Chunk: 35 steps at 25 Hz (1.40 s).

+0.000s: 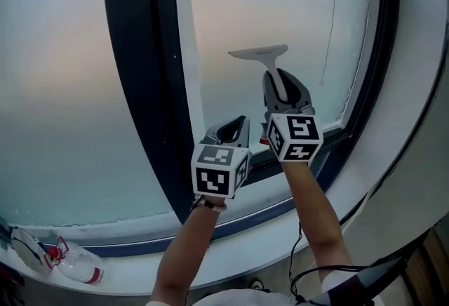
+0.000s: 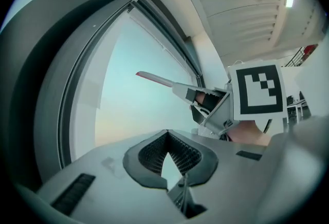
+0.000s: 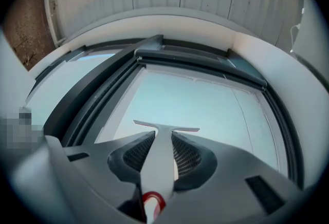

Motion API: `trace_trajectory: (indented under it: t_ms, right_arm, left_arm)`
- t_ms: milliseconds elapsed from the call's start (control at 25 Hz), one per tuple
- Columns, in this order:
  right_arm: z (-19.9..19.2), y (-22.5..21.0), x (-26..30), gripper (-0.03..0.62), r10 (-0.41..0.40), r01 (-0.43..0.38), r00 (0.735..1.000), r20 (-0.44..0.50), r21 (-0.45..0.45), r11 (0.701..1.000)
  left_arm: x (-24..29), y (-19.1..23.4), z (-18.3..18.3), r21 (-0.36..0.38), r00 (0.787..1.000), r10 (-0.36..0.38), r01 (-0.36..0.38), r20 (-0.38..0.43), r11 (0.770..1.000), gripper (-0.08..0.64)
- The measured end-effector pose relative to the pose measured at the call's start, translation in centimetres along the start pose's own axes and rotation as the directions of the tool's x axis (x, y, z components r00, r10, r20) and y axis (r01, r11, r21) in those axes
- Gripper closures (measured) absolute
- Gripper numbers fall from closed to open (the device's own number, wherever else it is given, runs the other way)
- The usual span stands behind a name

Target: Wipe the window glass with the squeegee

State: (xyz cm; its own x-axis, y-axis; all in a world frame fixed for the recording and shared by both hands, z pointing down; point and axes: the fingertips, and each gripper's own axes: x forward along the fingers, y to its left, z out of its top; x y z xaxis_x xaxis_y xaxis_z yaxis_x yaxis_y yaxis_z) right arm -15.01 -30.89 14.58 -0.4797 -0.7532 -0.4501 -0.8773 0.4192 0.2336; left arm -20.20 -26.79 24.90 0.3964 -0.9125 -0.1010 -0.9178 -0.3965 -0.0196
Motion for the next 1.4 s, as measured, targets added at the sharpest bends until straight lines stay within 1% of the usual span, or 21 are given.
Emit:
trace_trajectory:
  t_ms: [120,240,360,520,640,800,1000,1240,1400]
  right_arm:
    - [4.2,-2.9,2.6,0.503,0.020,-0.020,0.996,0.090,-0.001,1.000]
    - [7.2,-4.9,4.5,0.502,0.030,-0.029,0.990,0.141,-0.008,1.000]
    - [10.2,-6.9,6.2,0.502,0.019,-0.020,0.984,0.177,0.003,1.000]
    - [13.6,-7.8,9.2,0.502,0.014,-0.029,0.977,0.211,0.069,0.997]
    - [15.3,-8.0,10.7,0.502,0.005,-0.021,0.976,0.217,0.068,0.997]
    - [16.6,-8.0,12.2,0.502,-0.008,-0.006,0.975,0.223,0.060,0.998]
    - [17.2,-6.9,13.7,0.502,-0.003,-0.008,0.975,0.224,0.044,0.999]
    - [16.8,-6.6,14.3,0.502,-0.013,0.008,0.977,0.214,0.025,1.000]
    - [15.9,-6.3,13.9,0.502,-0.006,0.002,0.978,0.208,0.019,1.000]
  left_arm:
    - [2.2,0.1,3.9,0.033,0.996,0.071,-0.073,0.059,0.997,0.561]
    - [3.7,-0.1,6.4,0.034,0.990,0.113,-0.116,0.087,0.993,0.561]
    - [4.8,-0.4,8.5,0.034,0.987,0.125,-0.129,0.098,0.991,0.561]
    - [5.3,0.4,10.6,0.045,0.985,0.139,-0.144,0.103,0.989,0.561]
    - [5.7,0.4,11.5,0.051,0.986,0.127,-0.133,0.106,0.990,0.561]
    - [5.8,0.6,12.2,0.053,0.987,0.111,-0.118,0.115,0.992,0.561]
    - [5.3,1.5,11.9,0.046,0.986,0.108,-0.114,0.124,0.992,0.561]
    - [5.1,2.7,10.8,0.029,0.988,0.104,-0.108,0.118,0.994,0.561]
    - [5.0,3.4,10.3,0.003,0.987,0.105,-0.107,0.120,0.994,0.561]
